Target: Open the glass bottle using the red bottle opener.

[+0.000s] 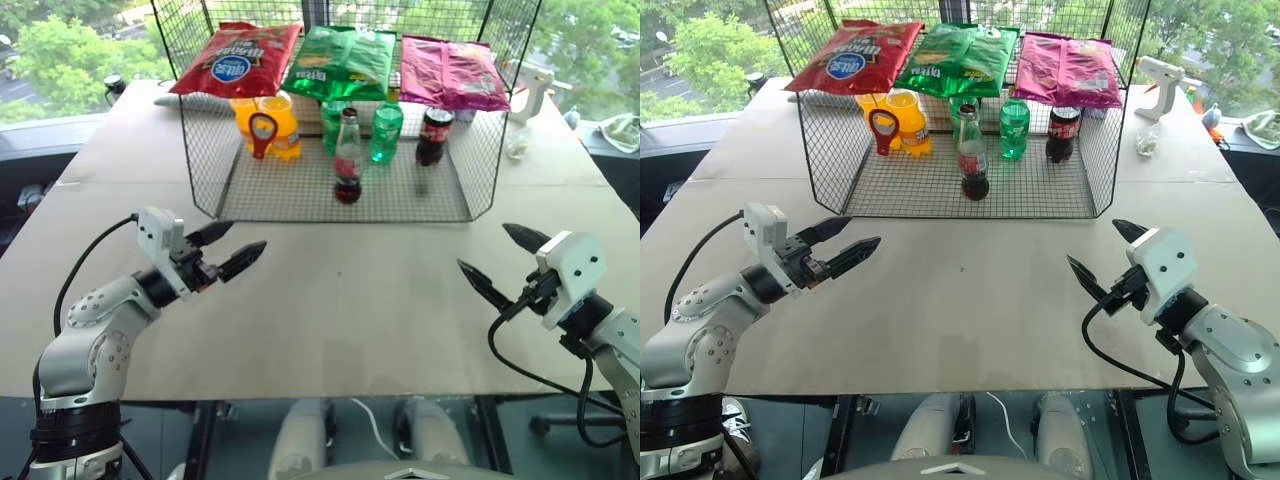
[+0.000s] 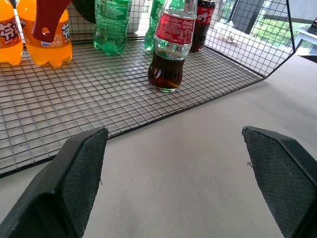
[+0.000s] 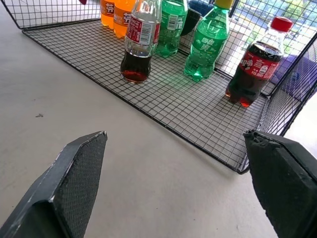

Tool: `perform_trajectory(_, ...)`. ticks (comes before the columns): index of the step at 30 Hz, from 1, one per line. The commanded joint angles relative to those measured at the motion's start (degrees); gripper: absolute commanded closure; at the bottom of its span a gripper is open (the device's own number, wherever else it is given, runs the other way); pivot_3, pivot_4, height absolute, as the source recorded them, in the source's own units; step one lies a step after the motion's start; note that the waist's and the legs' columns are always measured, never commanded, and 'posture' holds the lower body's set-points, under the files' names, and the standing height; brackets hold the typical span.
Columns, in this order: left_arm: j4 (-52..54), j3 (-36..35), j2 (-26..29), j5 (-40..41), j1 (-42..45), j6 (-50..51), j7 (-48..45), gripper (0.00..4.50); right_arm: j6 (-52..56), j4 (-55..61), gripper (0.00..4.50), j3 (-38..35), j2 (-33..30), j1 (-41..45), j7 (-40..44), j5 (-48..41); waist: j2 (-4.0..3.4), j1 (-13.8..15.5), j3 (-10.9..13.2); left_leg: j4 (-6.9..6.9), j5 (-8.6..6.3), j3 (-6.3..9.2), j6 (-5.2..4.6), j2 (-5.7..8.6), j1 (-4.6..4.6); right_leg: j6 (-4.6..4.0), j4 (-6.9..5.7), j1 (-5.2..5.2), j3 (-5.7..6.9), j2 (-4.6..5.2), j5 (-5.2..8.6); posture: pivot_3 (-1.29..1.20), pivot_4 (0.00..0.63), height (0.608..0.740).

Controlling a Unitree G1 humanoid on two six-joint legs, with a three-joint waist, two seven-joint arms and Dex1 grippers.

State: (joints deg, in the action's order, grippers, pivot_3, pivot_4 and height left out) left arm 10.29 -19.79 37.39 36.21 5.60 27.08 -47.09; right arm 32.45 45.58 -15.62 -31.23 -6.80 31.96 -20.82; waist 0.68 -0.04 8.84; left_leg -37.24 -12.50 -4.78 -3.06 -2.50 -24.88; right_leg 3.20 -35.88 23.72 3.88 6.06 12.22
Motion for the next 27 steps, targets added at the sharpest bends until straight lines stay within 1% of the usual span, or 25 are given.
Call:
perform_trajectory(1, 2.8, -1.7, 0.2, 1.6, 0.4, 0.1, 0.8, 0.02, 0.1, 2.6, 0.00, -0.2, -0.2, 0.6, -1.1, -1.4, 0.00, 0.0, 0.0, 0.00, 0.00, 0.00, -0.01, 0.00, 0.00, 0.00, 0.00, 0.00, 0.00, 0.00, 0.00, 0.00, 0.150, 0.740)
perform_trajectory(6, 3.8, -1.7, -0.9, 3.2, 2.8, 1.8, 4.2, 0.02, -4.8, 1.5, 0.00, 1.6, 1.9, 2.0, -0.8, -1.9, 0.01, 0.1, 0.0, -0.03, 0.00, 0.02, 0.01, -0.02, 0.01, 0.20, -0.01, -0.01, 0.00, -0.01, 0.11, 0.00, 0.150, 0.740)
perform_trajectory(11, 2.5, -1.2, -1.5, 2.7, 5.7, 1.2, 6.1, 0.02, -6.5, 2.3, 0.00, 3.5, 4.3, 5.5, -0.8, -6.7, 0.01, 0.3, 0.0, -0.03, 0.04, 0.00, -0.06, 0.00, 0.01, 0.19, -0.01, -0.02, 0.00, -0.03, 0.10, 0.00, 0.150, 0.740)
perform_trajectory(15, -3.3, -1.1, -2.1, 0.2, 12.2, -1.2, 8.8, 0.02, -10.5, 2.7, 0.00, 7.9, 5.7, 10.7, 1.6, -9.0, 0.01, 0.7, 0.0, -0.04, 0.10, 0.00, -0.17, 0.05, 0.02, 0.17, -0.02, -0.02, 0.00, -0.05, 0.09, 0.00, 0.150, 0.740)
perform_trajectory(19, -9.1, 0.7, -1.3, -3.0, 17.9, -2.6, 9.0, 0.02, -11.3, 2.1, 0.00, 10.4, 7.1, 14.7, 1.6, -11.3, 0.03, 0.8, 0.0, -0.06, 0.11, 0.01, -0.18, 0.16, 0.01, 0.13, -0.02, -0.05, 0.00, -0.10, 0.06, 0.00, 0.150, 0.740)
perform_trajectory(21, -11.0, 1.5, -1.3, -4.1, 20.1, -2.7, 8.7, 0.02, -11.8, 1.9, 0.00, 11.0, 6.9, 15.2, 1.8, -11.4, 0.04, 0.9, 0.0, -0.06, 0.11, 0.01, -0.18, 0.20, -0.01, 0.01, -0.01, -0.10, 0.00, -0.09, -0.02, 0.00, 0.150, 0.740)
perform_trajectory(27, -16.8, 5.1, -0.1, -7.9, 25.4, -3.2, 6.4, 0.02, -12.9, 1.9, 0.00, 11.9, 6.5, 14.8, 1.6, -10.8, 0.09, 0.8, 0.0, -0.06, 0.12, 0.00, -0.18, 0.22, -0.01, 0.15, -0.02, -0.11, 0.02, -0.11, -0.09, 0.00, 0.150, 0.740)
